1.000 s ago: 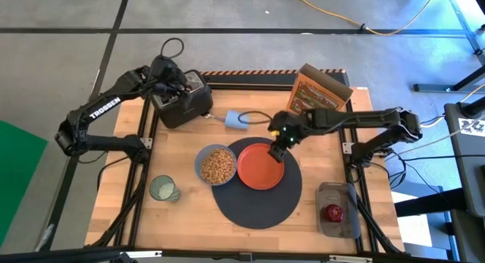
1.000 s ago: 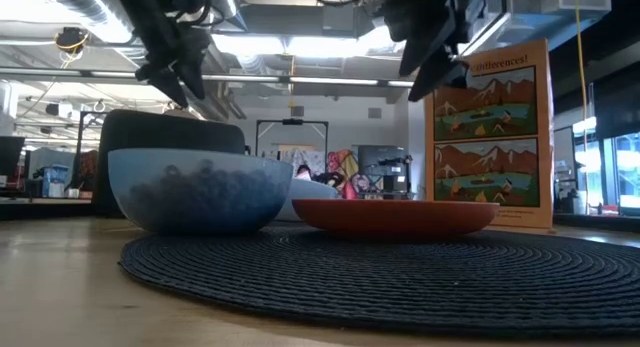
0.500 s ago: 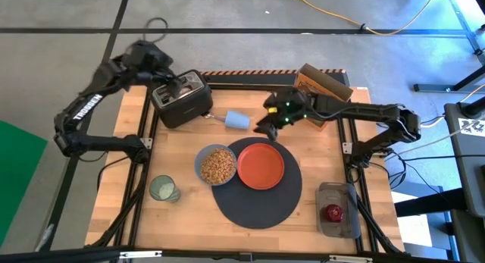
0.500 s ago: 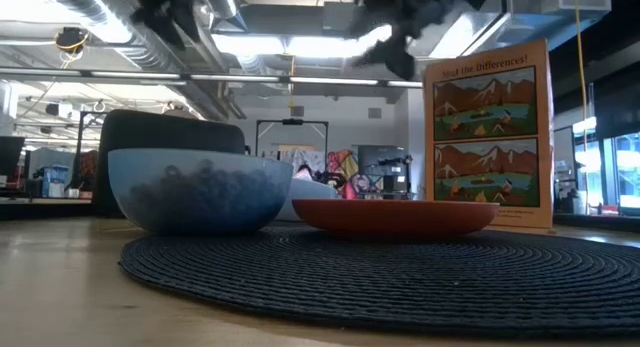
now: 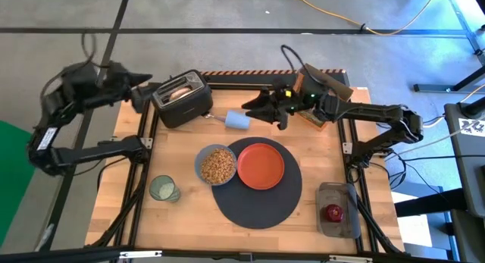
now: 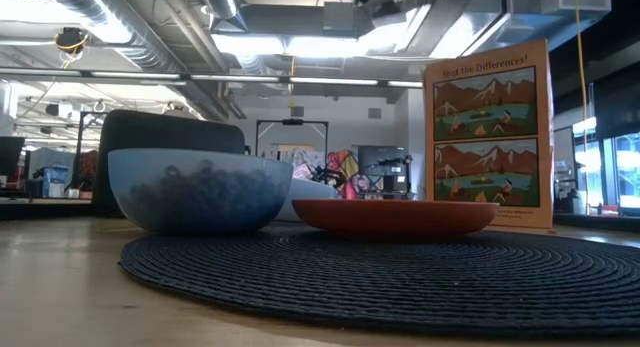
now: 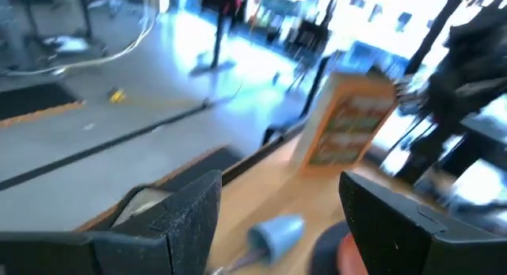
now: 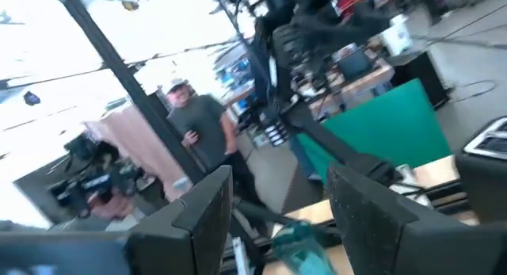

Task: Arrange a breakfast setting
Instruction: Put the toasted bagel from the toaster on the orange plate

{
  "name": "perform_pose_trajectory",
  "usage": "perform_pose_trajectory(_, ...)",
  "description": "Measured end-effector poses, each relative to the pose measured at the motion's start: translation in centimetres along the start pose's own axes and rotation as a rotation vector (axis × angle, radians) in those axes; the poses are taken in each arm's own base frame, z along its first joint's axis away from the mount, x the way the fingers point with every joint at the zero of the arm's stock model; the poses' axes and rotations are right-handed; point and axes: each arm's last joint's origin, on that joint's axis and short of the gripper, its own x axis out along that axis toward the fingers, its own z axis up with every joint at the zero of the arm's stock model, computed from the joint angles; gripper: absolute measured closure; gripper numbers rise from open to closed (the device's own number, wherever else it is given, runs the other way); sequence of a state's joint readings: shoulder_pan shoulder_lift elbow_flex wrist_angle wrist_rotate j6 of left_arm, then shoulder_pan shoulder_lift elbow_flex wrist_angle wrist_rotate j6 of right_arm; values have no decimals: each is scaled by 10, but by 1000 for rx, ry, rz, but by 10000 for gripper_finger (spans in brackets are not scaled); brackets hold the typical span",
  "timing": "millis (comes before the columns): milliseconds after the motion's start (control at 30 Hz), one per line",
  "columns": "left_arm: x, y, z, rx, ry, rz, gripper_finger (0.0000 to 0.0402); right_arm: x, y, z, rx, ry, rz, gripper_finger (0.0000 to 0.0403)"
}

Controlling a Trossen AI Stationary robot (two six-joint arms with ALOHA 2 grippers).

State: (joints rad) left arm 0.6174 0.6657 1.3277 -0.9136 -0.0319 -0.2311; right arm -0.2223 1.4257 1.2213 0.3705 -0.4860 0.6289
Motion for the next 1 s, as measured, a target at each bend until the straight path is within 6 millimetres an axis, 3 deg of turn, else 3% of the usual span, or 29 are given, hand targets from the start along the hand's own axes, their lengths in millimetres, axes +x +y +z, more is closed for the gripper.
perform_pose_trajectory(200, 28, -3, -23, -61, -50, -163, 150, -13, 7, 2, -25, 24, -109, 207)
perform_pose_trajectory(500, 113, -19, -40, 29, 133, -178, 150, -57, 28, 0, -90, 174, -376, 207)
perform_pose_trajectory(600, 140, -24, -30, 90, 171, -166, 150, -69, 27, -9, -92, 217, -439, 207)
perform_pose_trajectory(767, 178, -27, -7, 186, 341, -147, 150, -73, 1, -49, -6, 192, -443, 207)
perform_pose_trajectory(900, 189, -23, 13, 318, 541, -3, 150, -73, -15, -72, 77, 61, -359, 207)
perform_pose_trajectory(1000, 188, -16, 14, 387, 671, 46, 150, -75, -18, -79, 97, 16, -332, 207)
